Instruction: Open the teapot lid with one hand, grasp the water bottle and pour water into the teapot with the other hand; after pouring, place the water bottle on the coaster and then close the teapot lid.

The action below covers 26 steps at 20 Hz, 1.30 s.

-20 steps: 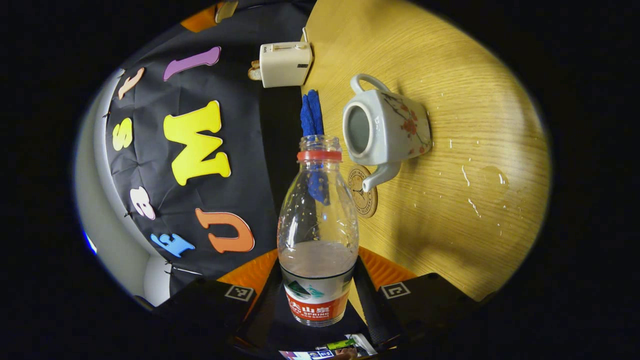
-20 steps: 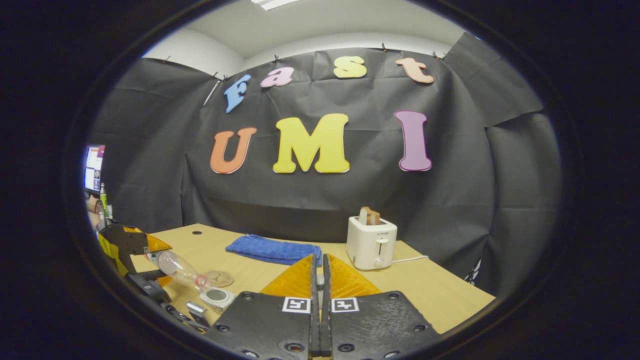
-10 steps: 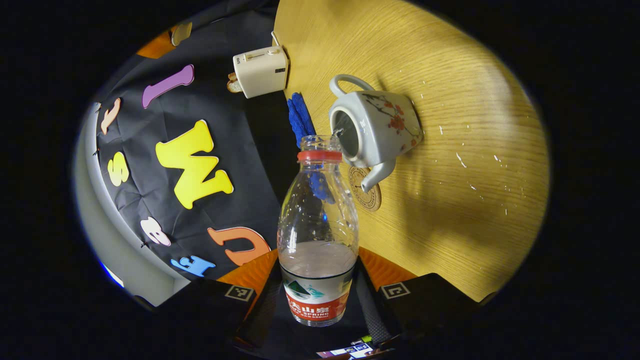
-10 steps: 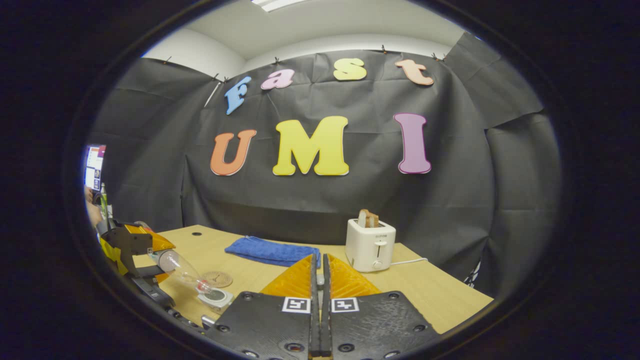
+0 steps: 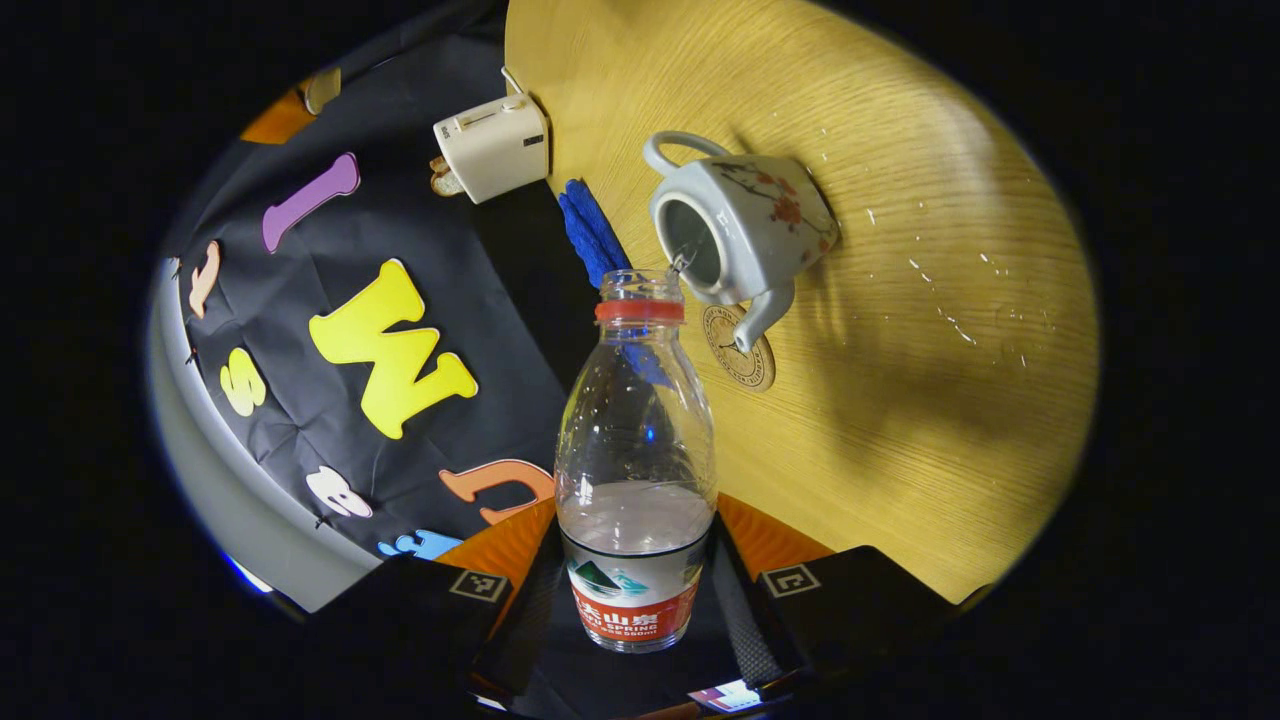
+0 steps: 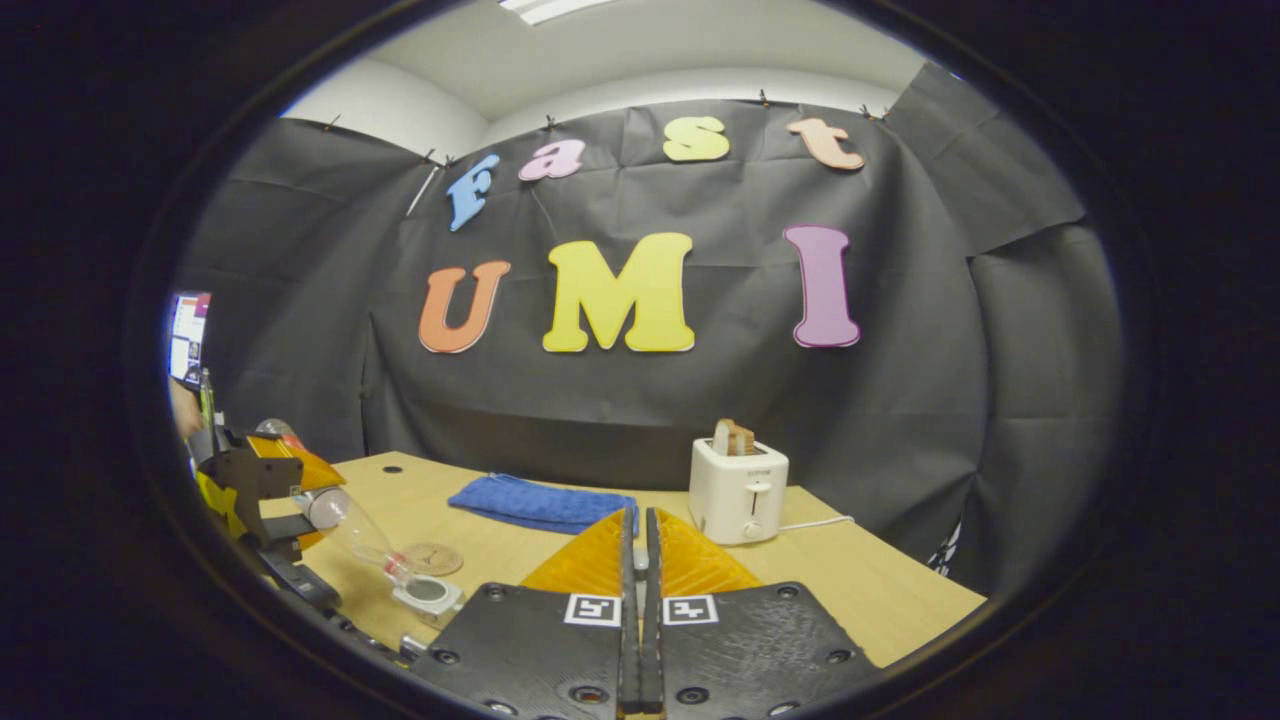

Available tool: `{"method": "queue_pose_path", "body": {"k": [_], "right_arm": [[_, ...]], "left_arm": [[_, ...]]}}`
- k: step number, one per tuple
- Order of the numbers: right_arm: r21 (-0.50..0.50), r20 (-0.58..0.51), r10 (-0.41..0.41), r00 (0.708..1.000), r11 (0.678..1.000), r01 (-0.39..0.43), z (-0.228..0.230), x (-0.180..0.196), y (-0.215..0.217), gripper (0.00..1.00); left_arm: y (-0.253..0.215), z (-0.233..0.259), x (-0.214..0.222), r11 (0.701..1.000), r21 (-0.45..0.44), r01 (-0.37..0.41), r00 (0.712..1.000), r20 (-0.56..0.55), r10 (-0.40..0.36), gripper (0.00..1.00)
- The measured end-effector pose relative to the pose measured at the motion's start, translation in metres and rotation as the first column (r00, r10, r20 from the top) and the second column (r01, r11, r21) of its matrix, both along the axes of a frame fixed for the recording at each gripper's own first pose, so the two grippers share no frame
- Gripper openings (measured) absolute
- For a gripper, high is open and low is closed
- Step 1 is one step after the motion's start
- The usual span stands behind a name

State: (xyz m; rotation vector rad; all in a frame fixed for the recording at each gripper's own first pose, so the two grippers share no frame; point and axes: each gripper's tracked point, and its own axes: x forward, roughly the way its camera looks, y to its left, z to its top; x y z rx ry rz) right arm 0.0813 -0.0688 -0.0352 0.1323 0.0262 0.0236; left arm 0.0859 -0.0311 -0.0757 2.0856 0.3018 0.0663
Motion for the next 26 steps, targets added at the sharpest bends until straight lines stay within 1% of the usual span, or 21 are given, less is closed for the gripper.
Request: {"method": "queue_pose_path", "body": {"k": [1, 2, 3, 6, 9, 11, 20, 21, 22, 24, 26], "right_arm": [[-0.004, 0.003, -0.001, 1.000, 1.000, 0.001, 0.0011, -0.0007, 0.0000, 0.00], [-0.006, 0.006, -0.001, 1.000, 1.000, 0.001, 0.0022, -0.0012, 0.0002, 0.01], [-0.005, 0.006, 0.001, 1.000, 1.000, -0.001, 0.0030, -0.0017, 0.0009, 0.00], [-0.001, 0.009, 0.020, 1.000, 1.000, -0.020, 0.0054, -0.0047, 0.0057, 0.01], [-0.012, 0.015, 0.022, 1.000, 1.000, -0.022, 0.0067, -0.0061, 0.0058, 0.01], [-0.015, 0.012, 0.021, 1.000, 1.000, -0.021, 0.0071, -0.0065, 0.0049, 0.01], [-0.017, -0.001, 0.020, 1.000, 1.000, -0.020, 0.0024, -0.0039, 0.0025, 0.01], [-0.012, -0.002, 0.022, 1.000, 1.000, -0.022, 0.0028, -0.0037, 0.0028, 0.01], [-0.009, -0.003, 0.023, 1.000, 1.000, -0.023, 0.0028, -0.0035, 0.0032, 0.01], [-0.013, -0.003, 0.020, 1.000, 1.000, -0.020, 0.0028, -0.0044, 0.0022, 0.01], [-0.010, -0.004, 0.015, 1.000, 1.000, -0.015, 0.0021, -0.0037, -0.0011, 0.00]], "left_arm": [[-0.0006, 0.0002, 0.0000, 1.000, 0.011, 0.001, 1.000, -0.001, -0.001, 0.77], [0.0005, 0.0015, -0.0001, 1.000, 0.024, -0.001, 1.000, -0.002, 0.001, 0.81], [-0.0002, 0.0028, 0.0001, 0.999, 0.036, 0.002, 1.000, -0.003, -0.001, 0.77], [-0.0020, 0.0058, -0.0001, 0.997, 0.077, 0.005, 1.000, -0.005, -0.005, 0.77], [-0.0025, 0.0067, -0.0006, 0.995, 0.100, 0.007, 1.000, -0.005, -0.007, 0.77], [-0.0038, 0.0076, 0.0013, 0.994, 0.106, 0.017, 1.000, -0.002, -0.017, 0.77], [0.0004, 0.0089, -0.0003, 0.992, 0.125, -0.006, 1.000, -0.014, 0.008, 0.77], [0.0001, 0.0098, -0.0005, 0.991, 0.133, -0.005, 1.000, -0.015, 0.007, 0.81], [0.0006, 0.0100, -0.0004, 0.991, 0.136, -0.006, 1.000, -0.018, 0.009, 0.77], [-0.0018, 0.0097, -0.0014, 0.990, 0.138, -0.001, 1.000, -0.016, 0.003, 0.77], [-0.0021, 0.0095, -0.0011, 0.994, 0.105, 0.015, 1.000, -0.006, -0.014, 0.77]]}}
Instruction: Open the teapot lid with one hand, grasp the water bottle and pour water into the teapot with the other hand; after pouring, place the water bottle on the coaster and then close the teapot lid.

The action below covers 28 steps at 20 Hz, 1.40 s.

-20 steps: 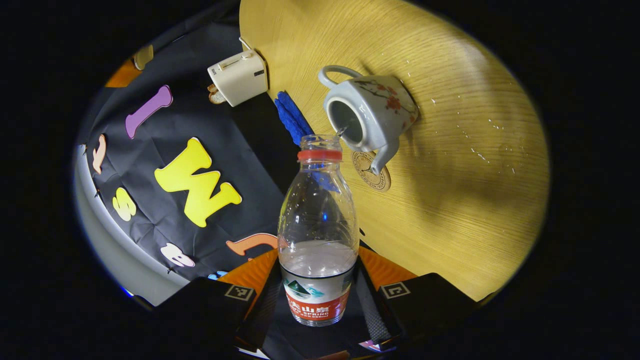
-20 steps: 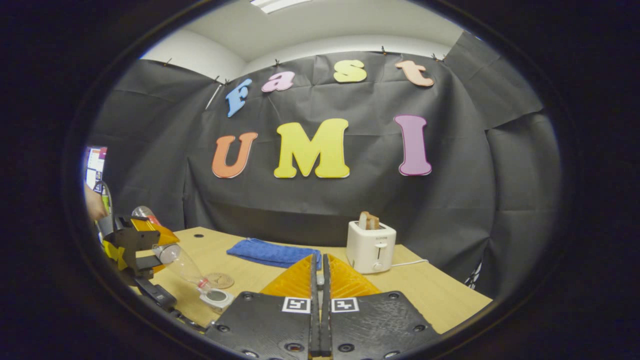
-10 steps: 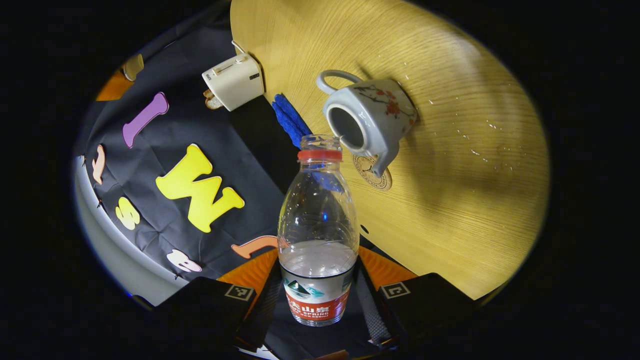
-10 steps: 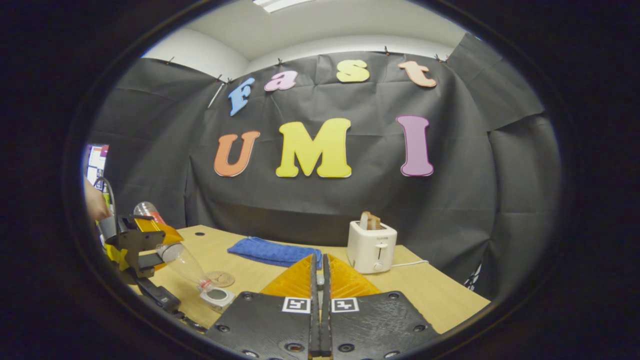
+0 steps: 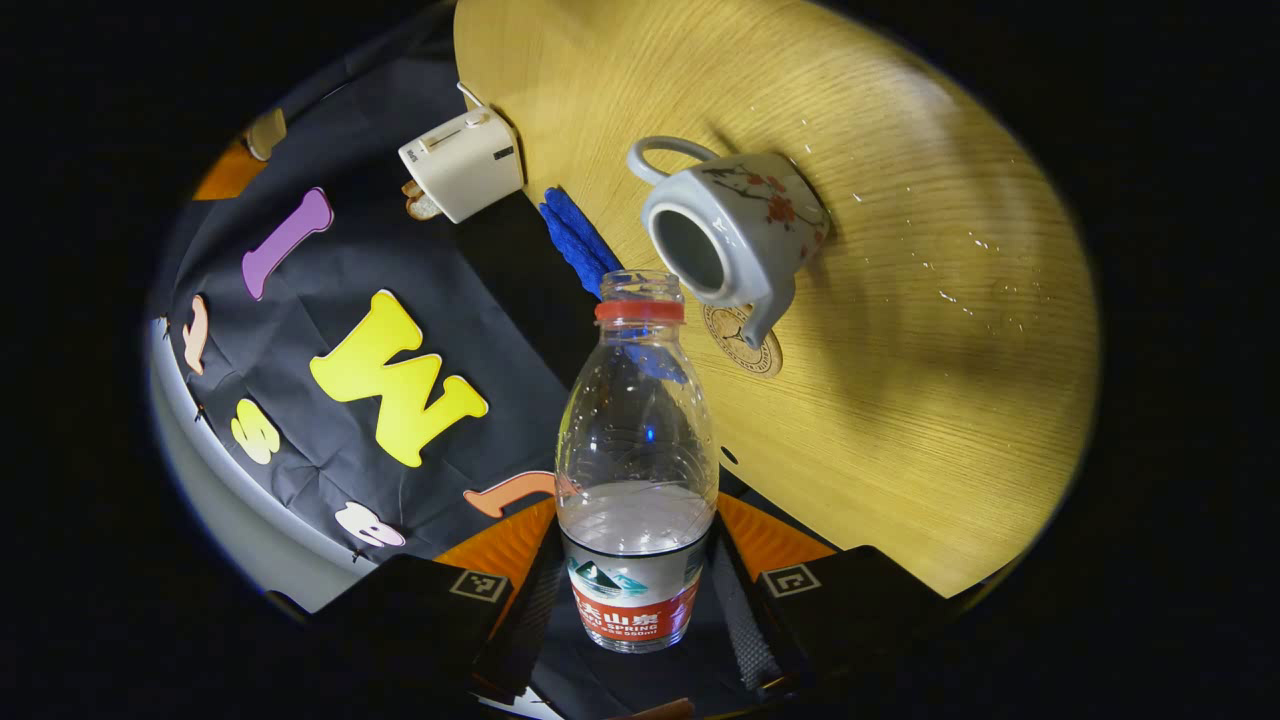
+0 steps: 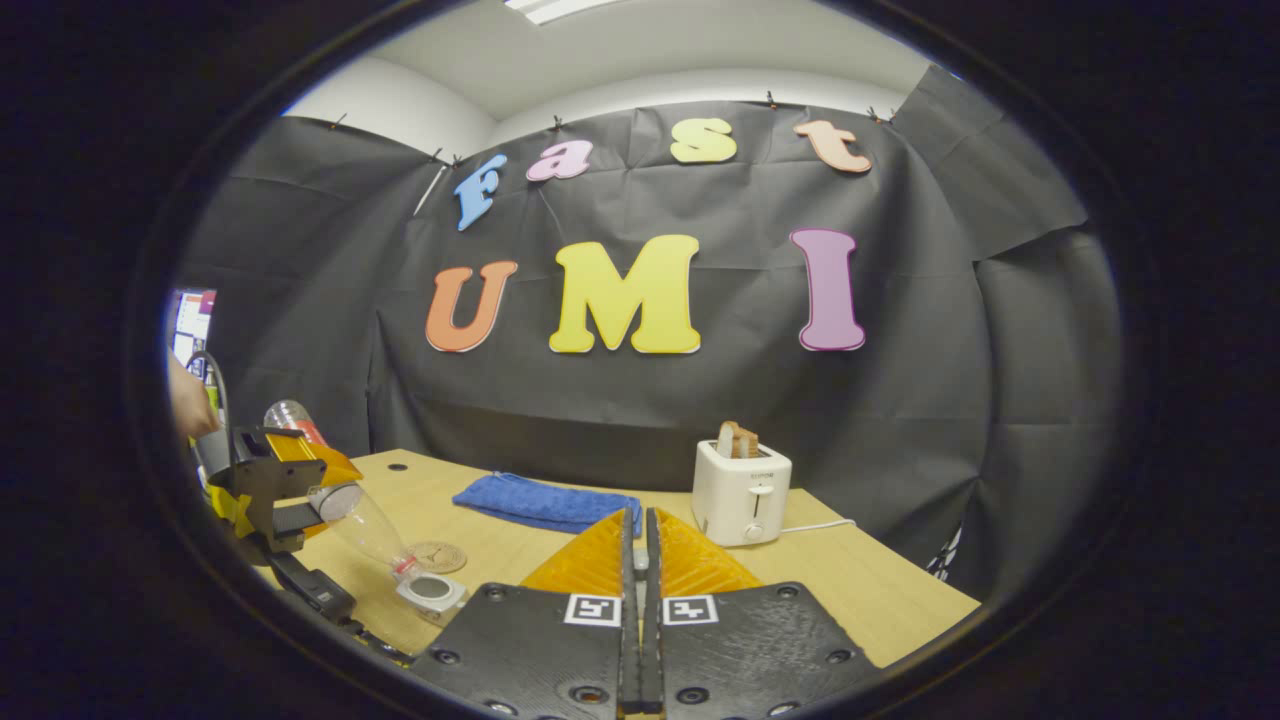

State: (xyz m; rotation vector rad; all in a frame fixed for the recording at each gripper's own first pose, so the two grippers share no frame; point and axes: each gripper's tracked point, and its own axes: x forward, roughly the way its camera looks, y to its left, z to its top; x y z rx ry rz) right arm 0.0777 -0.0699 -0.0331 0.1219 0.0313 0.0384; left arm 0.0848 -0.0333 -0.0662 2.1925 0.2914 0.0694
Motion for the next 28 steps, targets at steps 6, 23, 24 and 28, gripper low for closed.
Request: {"method": "queue_pose_path", "body": {"k": [6, 23, 24, 28], "right_arm": [[0.014, -0.013, -0.030, 0.999, 0.999, 0.030, -0.005, 0.004, -0.016, 0.01], [-0.021, -0.025, -0.062, 0.998, 0.998, 0.061, -0.016, 0.013, -0.018, 0.01], [-0.021, -0.026, -0.060, 0.998, 0.998, 0.059, -0.016, 0.013, -0.018, 0.01], [-0.023, -0.045, -0.070, 0.997, 0.997, 0.069, -0.023, 0.017, -0.022, 0.01]], "left_arm": [[0.000, -0.015, 0.009, 0.945, -0.318, 0.072, 0.997, 0.050, -0.059, 0.80], [-0.025, -0.006, 0.026, -0.228, -0.952, 0.206, 0.979, 0.201, 0.047, 0.77], [-0.029, 0.000, 0.031, -0.272, -0.938, 0.214, 0.977, 0.210, 0.041, 0.77], [-0.025, 0.012, 0.056, -0.414, -0.875, 0.252, 0.968, 0.229, 0.104, 0.78]]}}
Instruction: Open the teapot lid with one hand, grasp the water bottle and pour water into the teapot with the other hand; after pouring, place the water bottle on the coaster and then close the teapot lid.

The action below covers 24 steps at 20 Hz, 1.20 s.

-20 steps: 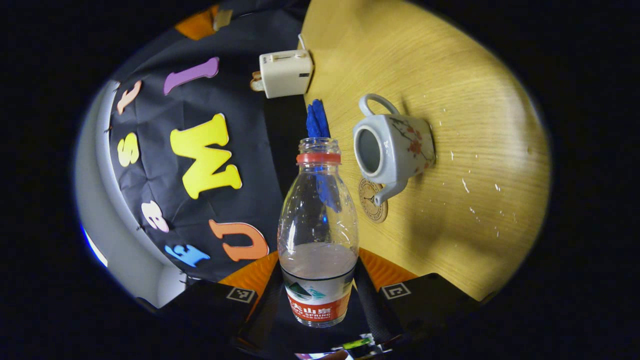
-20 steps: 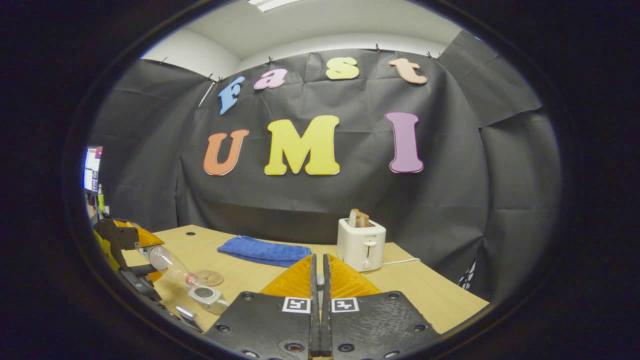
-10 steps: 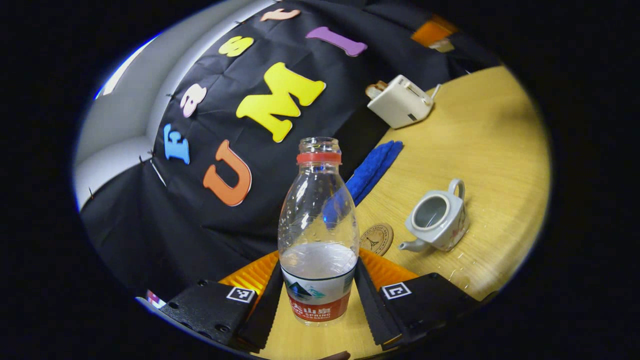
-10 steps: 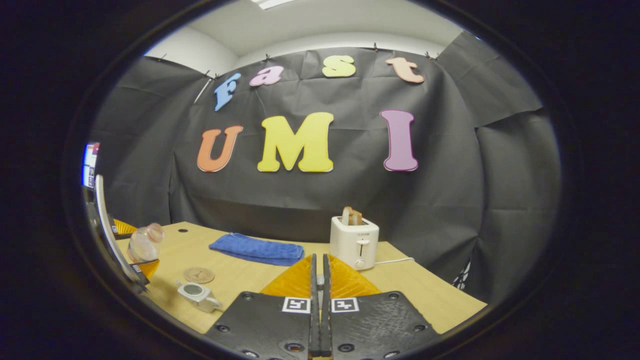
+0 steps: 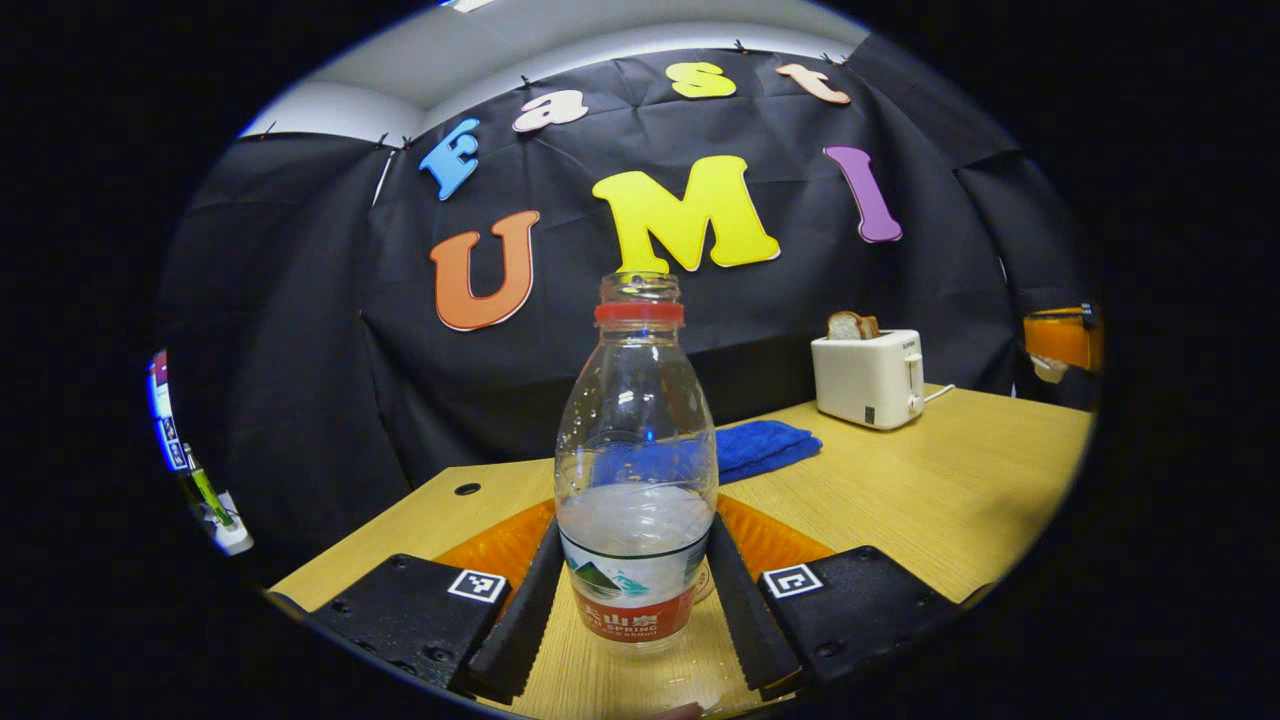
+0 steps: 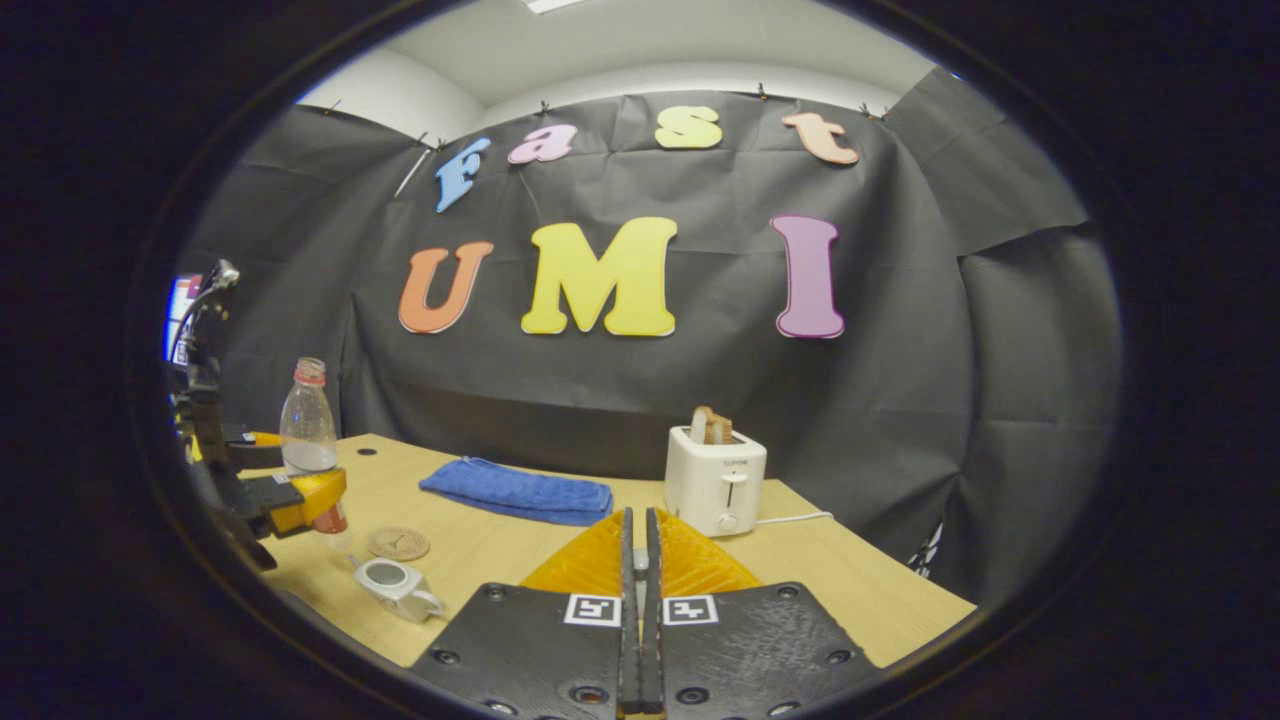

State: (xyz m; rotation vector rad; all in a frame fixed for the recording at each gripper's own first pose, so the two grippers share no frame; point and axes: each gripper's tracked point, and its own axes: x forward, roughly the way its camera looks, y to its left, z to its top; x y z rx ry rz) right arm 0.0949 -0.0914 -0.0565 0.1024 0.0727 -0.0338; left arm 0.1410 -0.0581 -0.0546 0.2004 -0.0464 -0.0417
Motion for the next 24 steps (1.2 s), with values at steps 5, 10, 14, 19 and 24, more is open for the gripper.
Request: {"method": "queue_pose_path", "body": {"k": [5, 10, 14, 19, 24], "right_arm": [[-0.009, -0.042, -0.008, 0.999, 1.000, 0.008, -0.015, 0.007, -0.001, 0.01], [-0.044, -0.046, -0.025, 0.999, 0.999, 0.023, -0.017, 0.009, 0.002, 0.01], [-0.043, -0.054, -0.019, 0.998, 0.999, 0.017, -0.023, 0.012, 0.005, 0.01], [-0.048, -0.064, -0.009, 0.998, 0.999, 0.006, -0.025, 0.013, 0.011, 0.01], [-0.058, -0.054, -0.010, 0.998, 0.998, 0.007, -0.021, 0.010, 0.014, 0.01]], "left_arm": [[-0.003, -0.002, 0.049, 0.985, -0.167, 0.041, 0.999, -0.008, -0.043, 0.79], [-0.006, -0.015, 0.075, 0.986, -0.161, 0.046, 0.999, -0.018, -0.049, 0.79], [-0.004, -0.027, 0.081, 0.986, -0.161, 0.035, 0.997, -0.057, -0.045, 0.79], [-0.006, -0.032, 0.079, 0.990, -0.133, 0.049, 0.996, -0.064, -0.058, 0.81], [-0.012, -0.023, 0.072, 0.988, -0.129, 0.085, 0.995, -0.045, -0.091, 0.81]]}}
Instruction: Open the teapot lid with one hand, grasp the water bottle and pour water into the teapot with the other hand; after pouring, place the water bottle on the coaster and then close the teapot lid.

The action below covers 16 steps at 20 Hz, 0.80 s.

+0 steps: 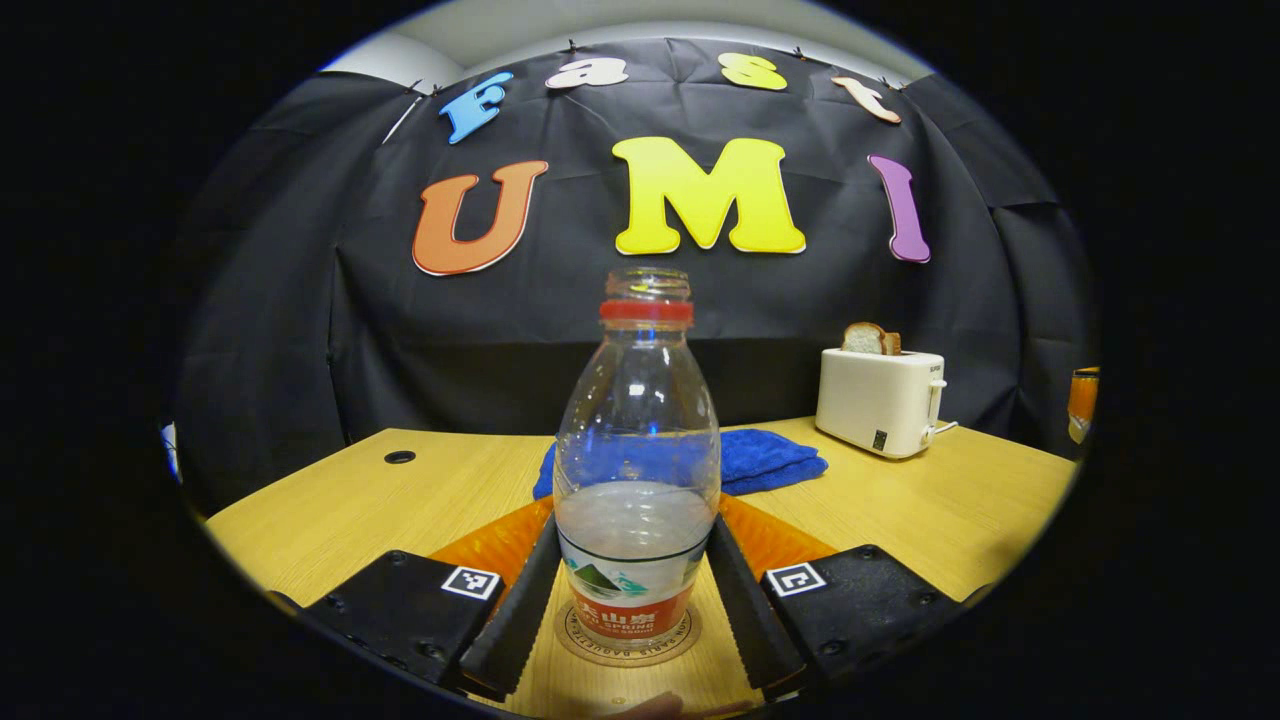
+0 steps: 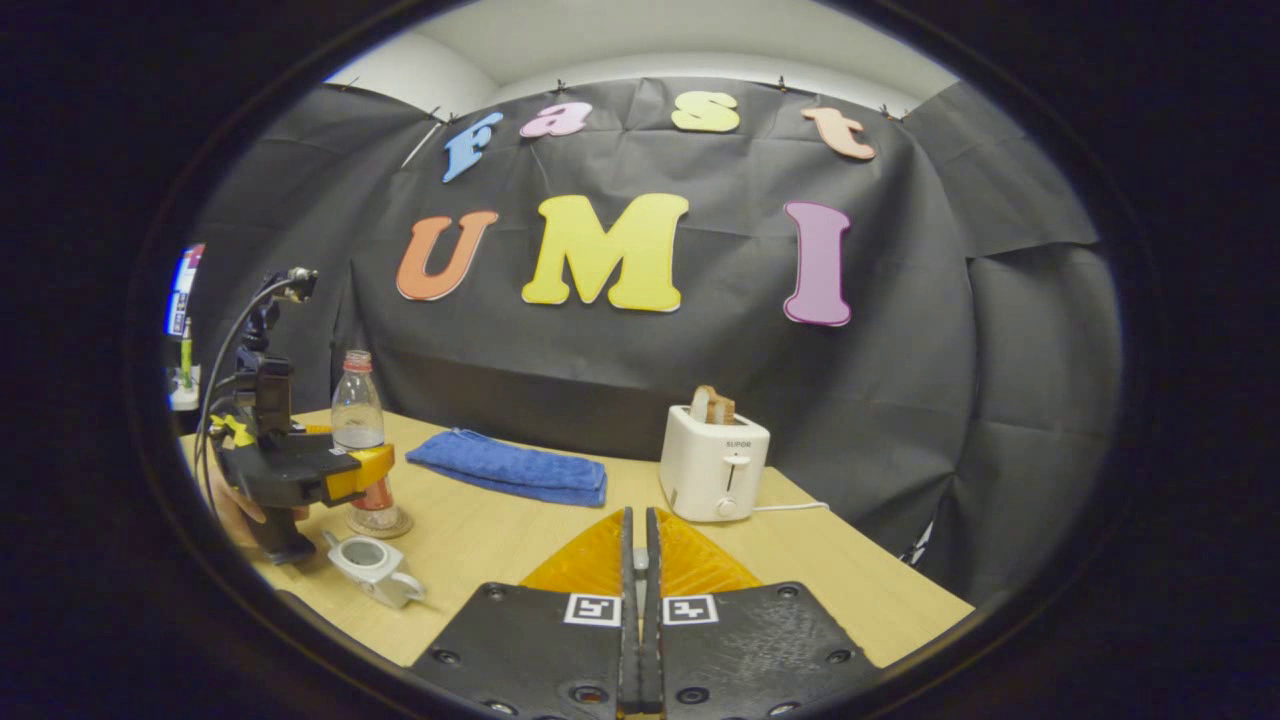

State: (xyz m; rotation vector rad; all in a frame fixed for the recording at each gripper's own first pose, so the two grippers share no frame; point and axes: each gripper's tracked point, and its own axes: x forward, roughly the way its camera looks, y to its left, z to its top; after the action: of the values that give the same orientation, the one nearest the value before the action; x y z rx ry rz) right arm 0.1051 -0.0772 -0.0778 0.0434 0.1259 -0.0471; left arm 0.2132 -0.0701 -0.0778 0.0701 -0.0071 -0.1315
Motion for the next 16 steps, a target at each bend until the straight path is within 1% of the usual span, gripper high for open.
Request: {"method": "queue_pose_path", "body": {"k": [1, 2, 3, 5, 6, 10, 11, 14, 15, 16], "right_arm": [[-0.001, -0.003, 0.001, 1.000, 1.000, -0.001, 0.000, 0.000, 0.001, 0.01], [-0.002, -0.004, 0.002, 1.000, 1.000, -0.002, -0.002, 0.000, 0.001, 0.01], [-0.004, -0.005, 0.002, 1.000, 1.000, -0.002, -0.001, 0.000, 0.001, 0.01], [-0.006, -0.005, 0.003, 1.000, 1.000, -0.003, -0.002, 0.000, 0.001, 0.01], [-0.007, -0.006, 0.003, 1.000, 1.000, -0.003, -0.001, -0.001, 0.002, 0.01], [-0.014, -0.006, 0.003, 1.000, 1.000, -0.003, -0.001, 0.000, 0.005, 0.01], [-0.012, -0.013, 0.013, 1.000, 1.000, -0.013, -0.004, 0.001, 0.010, 0.01], [0.004, -0.045, 0.069, 0.997, 0.998, -0.069, -0.017, 0.004, 0.028, 0.01], [0.020, -0.060, 0.095, 0.994, 0.995, -0.094, -0.022, 0.005, 0.039, 0.00], [0.026, -0.065, 0.112, 0.992, 0.994, -0.111, -0.025, 0.006, 0.047, 0.00]], "left_arm": [[0.001, 0.003, -0.003, 1.000, -0.002, 0.000, 1.000, 0.011, 0.000, 0.86], [0.001, 0.006, -0.005, 1.000, 0.001, -0.001, 1.000, 0.014, 0.001, 0.83], [0.001, 0.010, -0.008, 1.000, 0.004, 0.000, 1.000, 0.021, 0.000, 0.94], [0.003, 0.021, -0.016, 1.000, 0.016, -0.006, 0.999, 0.046, 0.006, 0.97], [0.007, 0.028, -0.020, 1.000, 0.018, -0.019, 0.998, 0.062, 0.018, 0.98], [0.007, 0.046, -0.042, 1.000, 0.029, -0.010, 0.997, 0.079, 0.007, 0.97], [0.010, 0.054, -0.055, 0.999, 0.045, -0.011, 0.996, 0.088, 0.007, 0.97], [0.035, 0.064, -0.085, 0.990, 0.106, -0.091, 0.991, 0.107, 0.080, 0.99], [0.040, 0.067, -0.104, 0.991, 0.097, -0.088, 0.991, 0.114, 0.077, 0.99], [0.041, 0.065, -0.114, 0.992, 0.093, -0.079, 0.993, 0.099, 0.070, 0.99]]}}
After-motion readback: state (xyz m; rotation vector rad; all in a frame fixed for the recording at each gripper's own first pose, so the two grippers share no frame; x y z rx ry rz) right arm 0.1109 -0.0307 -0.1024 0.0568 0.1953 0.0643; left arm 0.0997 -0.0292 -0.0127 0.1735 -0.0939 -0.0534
